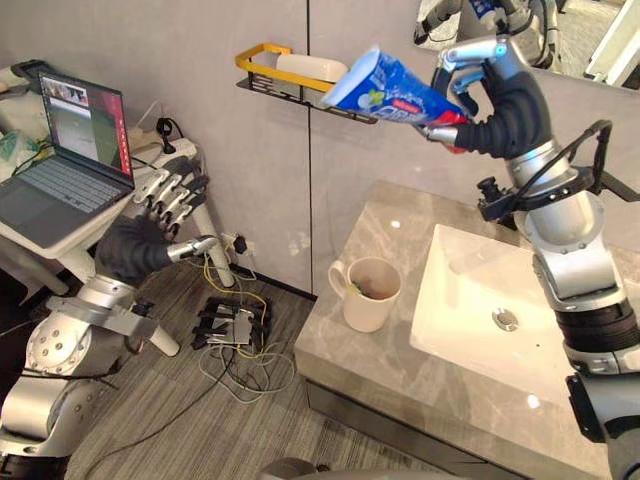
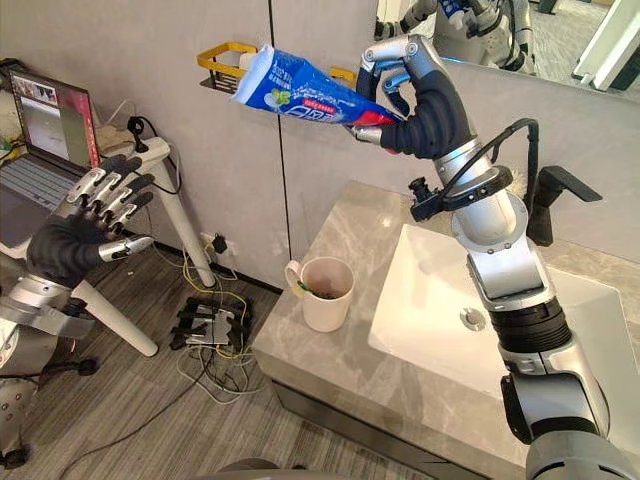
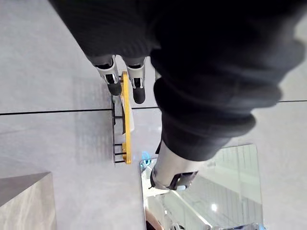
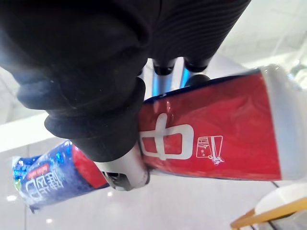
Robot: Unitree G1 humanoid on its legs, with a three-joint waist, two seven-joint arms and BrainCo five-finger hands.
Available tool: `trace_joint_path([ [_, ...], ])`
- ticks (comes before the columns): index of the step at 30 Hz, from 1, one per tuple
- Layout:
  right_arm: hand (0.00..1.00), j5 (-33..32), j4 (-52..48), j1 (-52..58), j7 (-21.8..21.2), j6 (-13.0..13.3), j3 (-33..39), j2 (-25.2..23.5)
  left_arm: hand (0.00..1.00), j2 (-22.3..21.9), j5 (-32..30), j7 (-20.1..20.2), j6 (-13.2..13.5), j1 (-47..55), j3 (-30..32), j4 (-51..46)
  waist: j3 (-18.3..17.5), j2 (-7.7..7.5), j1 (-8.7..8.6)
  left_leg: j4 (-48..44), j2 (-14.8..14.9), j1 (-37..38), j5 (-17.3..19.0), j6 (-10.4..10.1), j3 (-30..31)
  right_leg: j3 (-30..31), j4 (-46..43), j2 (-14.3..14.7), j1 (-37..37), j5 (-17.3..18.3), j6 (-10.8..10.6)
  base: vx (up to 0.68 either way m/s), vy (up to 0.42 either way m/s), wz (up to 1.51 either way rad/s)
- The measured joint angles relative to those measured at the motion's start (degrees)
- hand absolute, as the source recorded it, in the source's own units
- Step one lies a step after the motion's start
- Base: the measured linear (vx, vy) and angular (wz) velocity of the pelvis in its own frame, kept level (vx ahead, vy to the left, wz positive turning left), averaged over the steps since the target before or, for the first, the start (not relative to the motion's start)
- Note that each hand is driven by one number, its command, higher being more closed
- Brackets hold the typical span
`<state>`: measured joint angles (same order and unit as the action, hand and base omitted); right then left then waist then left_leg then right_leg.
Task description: Organize washtable
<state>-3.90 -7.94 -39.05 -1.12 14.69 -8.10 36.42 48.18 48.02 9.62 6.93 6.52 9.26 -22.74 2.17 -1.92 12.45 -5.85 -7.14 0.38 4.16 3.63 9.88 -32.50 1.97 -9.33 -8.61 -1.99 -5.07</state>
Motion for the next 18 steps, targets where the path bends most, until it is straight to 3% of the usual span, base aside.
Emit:
trace_joint_path([
  [10,1.0,0.0,-0.1,-1.5,1.6,-0.3,-1.4,-3.0,0.0,-0.1,3.0,-3.9,0.8,-14.8,-7.8,6.4,-0.3,0.85,-1.42,2.2,0.3,-0.6,-2.0,0.0,-2.3,1.3,0.7,0.1,2.1,0.3,0.2,-0.07,-0.06,-0.12],
  [18,1.0,-0.1,-0.1,-2.3,2.6,-1.6,-1.4,-12.0,0.0,-3.2,5.3,-6.6,1.2,-28.1,-14.1,11.0,-0.3,0.86,-2.61,3.5,1.1,-0.5,-2.8,-0.6,-3.6,2.7,1.2,0.5,3.0,0.1,0.4,-0.02,-0.023,-0.1],
])
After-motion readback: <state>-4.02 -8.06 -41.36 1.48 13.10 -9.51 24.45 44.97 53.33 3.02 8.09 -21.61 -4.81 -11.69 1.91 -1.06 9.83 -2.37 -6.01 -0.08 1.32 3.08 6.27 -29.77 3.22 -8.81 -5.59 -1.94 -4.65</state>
